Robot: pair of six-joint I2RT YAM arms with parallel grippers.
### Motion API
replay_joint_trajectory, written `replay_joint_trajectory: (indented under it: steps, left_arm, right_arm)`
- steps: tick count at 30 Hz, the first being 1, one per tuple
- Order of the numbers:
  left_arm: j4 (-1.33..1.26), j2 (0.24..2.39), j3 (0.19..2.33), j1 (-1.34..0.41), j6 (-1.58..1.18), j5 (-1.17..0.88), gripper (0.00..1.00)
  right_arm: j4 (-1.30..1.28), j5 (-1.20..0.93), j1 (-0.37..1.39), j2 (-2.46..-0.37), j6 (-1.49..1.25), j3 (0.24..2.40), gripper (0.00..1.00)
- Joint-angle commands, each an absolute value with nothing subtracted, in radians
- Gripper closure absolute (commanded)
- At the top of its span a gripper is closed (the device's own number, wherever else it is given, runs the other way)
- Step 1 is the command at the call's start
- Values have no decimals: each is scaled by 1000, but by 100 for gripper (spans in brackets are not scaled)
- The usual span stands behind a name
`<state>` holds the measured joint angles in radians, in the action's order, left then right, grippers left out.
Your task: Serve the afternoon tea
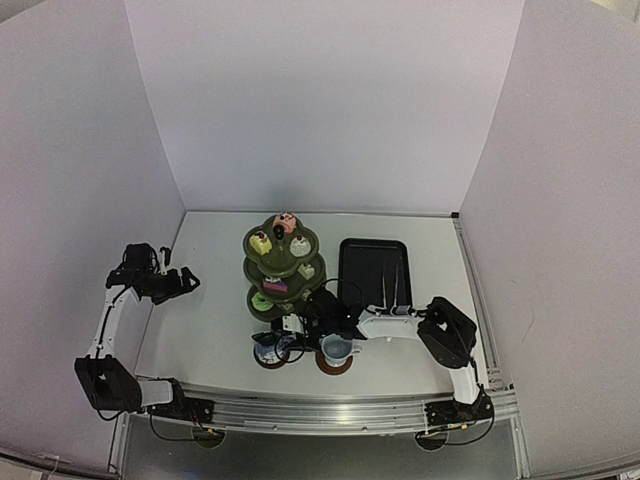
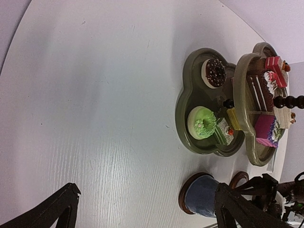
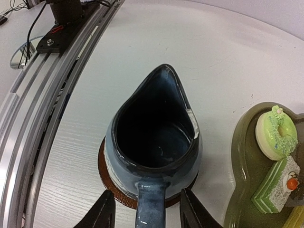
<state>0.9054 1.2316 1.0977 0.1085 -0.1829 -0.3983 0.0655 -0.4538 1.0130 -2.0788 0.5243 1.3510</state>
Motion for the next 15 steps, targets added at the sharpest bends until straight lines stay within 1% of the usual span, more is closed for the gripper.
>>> replay_joint_trajectory:
  steps: [1,2,3,4,5,6,7,12,15]
  left_arm:
    - [869,1216,1124,116,-178,-414,0]
    - [869,1214,1124,115,-178,-414,0]
    - [869,1213,1124,115,-177,-415,0]
    - [869,1211,1124,116,-176,-415,0]
    - [868,1208,1124,117,-175,-415,0]
    - [869,1206,1123,118,-173,-416,0]
    - [868,1204,1122,117,-171,-415,0]
    - [844,1183,1105,126,-166,-392,0]
    - [813,1152,1075,132,-163,-355,0]
  right_arm:
    - [70,-495,1011,-1982,517,1367,51]
    - [66,-497,1012,-1973,516,1366,49]
    - [60,-497,1012,-1965,515,1365,43]
    - [54,-497,1012,-1957,514,1365,32]
    - [48,-495,1011,-1944,513,1364,20]
    - [42,-490,1011,-1935,510,1365,12]
    - [39,-482,1011,-1925,500,1366,8]
    - [39,-365,998,-1844,334,1400,6]
    - [41,-167,978,-1775,205,1372,6]
